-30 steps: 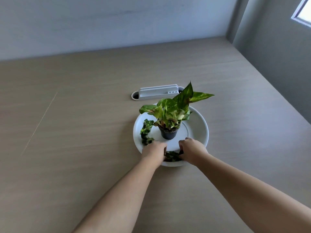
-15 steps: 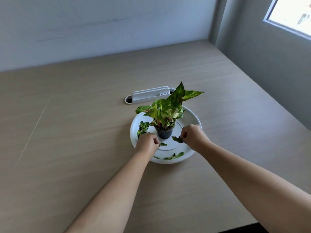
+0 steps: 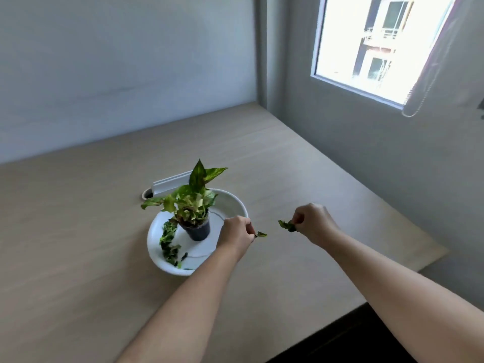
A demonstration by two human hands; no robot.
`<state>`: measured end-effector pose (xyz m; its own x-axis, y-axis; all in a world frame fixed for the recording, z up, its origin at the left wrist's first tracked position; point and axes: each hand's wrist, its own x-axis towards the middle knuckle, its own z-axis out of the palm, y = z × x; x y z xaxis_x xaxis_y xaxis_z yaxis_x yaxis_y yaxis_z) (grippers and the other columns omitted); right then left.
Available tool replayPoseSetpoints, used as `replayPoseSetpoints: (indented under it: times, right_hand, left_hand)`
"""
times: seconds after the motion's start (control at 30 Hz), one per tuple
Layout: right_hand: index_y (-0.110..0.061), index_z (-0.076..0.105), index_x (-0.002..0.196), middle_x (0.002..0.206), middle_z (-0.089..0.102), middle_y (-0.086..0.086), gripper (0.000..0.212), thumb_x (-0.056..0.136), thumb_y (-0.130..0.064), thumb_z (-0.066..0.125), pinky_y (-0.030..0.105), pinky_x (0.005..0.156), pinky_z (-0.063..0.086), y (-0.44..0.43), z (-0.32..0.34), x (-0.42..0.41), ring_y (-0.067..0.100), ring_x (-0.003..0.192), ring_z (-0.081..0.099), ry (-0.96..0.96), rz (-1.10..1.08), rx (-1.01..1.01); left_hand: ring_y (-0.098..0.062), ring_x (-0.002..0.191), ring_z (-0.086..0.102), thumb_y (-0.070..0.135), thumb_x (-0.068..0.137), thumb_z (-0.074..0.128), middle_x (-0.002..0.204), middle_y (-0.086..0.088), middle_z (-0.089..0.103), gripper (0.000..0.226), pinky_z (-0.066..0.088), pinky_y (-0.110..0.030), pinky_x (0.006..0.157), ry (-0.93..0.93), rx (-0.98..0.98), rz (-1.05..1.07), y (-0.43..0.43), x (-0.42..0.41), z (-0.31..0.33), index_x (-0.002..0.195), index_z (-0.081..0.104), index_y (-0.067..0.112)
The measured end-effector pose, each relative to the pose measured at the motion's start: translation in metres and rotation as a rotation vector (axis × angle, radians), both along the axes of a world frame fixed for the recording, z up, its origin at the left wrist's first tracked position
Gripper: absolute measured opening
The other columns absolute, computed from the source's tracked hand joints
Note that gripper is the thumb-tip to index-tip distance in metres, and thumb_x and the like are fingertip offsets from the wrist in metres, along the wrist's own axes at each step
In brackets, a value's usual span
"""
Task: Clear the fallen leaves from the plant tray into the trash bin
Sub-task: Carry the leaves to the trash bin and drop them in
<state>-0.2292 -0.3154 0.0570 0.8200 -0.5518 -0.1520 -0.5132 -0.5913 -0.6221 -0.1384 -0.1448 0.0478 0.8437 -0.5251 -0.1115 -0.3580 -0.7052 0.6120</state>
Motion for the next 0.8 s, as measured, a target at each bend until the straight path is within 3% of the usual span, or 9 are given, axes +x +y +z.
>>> replayPoseSetpoints:
  times: [0.17,0.27,0.37,0.53,0.67,0.8]
  right_hand:
    - [-0.011,0.072,0.073,0.078,0.058,0.003,0.013,0.075,-0.001,0.065,0.020,0.055,0.040,-0.115,0.013,-0.145,0.017,0.065,0.053,-0.021,-0.259,-0.062]
    - [-0.009,0.074,0.075,0.077,0.068,0.009,0.016,0.073,0.003,0.063,0.022,0.064,0.044,-0.177,0.015,-0.243,0.018,0.069,0.059,-0.011,-0.409,-0.048]
    - [-0.007,0.073,0.077,0.080,0.071,0.013,0.017,0.073,0.005,0.062,0.022,0.064,0.042,-0.219,0.010,-0.337,0.019,0.069,0.058,0.009,-0.555,-0.030]
    - [-0.007,0.074,0.080,0.088,0.073,0.013,0.018,0.075,0.003,0.061,0.023,0.067,0.045,-0.250,-0.023,-0.452,0.023,0.077,0.064,0.071,-0.778,0.045]
    - [-0.014,0.071,0.071,0.087,0.073,0.010,0.020,0.077,0.001,0.060,0.025,0.071,0.048,-0.255,-0.077,-0.502,0.023,0.082,0.067,0.127,-0.916,0.154]
    - [-0.027,0.053,0.053,0.074,0.063,-0.001,0.035,0.077,-0.003,0.061,0.025,0.070,0.049,-0.251,-0.154,-0.526,0.020,0.078,0.064,0.209,-1.014,0.226]
  left_hand:
    - [-0.024,0.083,0.068,0.001,0.077,0.064,0.088,-0.012,0.074,0.014,0.048,-0.025,0.067,-0.018,-0.015,-0.263,-0.138,-0.102,0.013,0.082,0.075,0.007]
    - [-0.020,0.073,0.060,-0.002,0.076,0.065,0.082,-0.011,0.070,0.011,0.046,-0.026,0.064,-0.018,-0.029,-0.429,-0.220,-0.179,0.013,0.077,0.072,0.006]
    - [-0.017,0.072,0.056,-0.003,0.073,0.064,0.081,-0.013,0.070,0.012,0.040,-0.021,0.062,-0.047,-0.028,-0.596,-0.288,-0.253,0.011,0.075,0.072,0.005]
    - [-0.024,0.077,0.066,0.002,0.075,0.067,0.082,-0.011,0.074,0.007,0.047,-0.021,0.066,-0.039,0.082,-0.837,-0.363,-0.345,-0.013,0.077,0.072,0.006]
    - [-0.025,0.081,0.067,0.002,0.075,0.064,0.082,-0.011,0.074,0.010,0.043,-0.022,0.065,-0.004,0.191,-0.952,-0.395,-0.387,-0.060,0.076,0.071,0.008]
    - [-0.026,0.078,0.068,0.003,0.071,0.062,0.078,-0.011,0.074,0.012,0.041,-0.020,0.064,0.054,0.307,-1.020,-0.415,-0.411,-0.141,0.073,0.071,0.011]
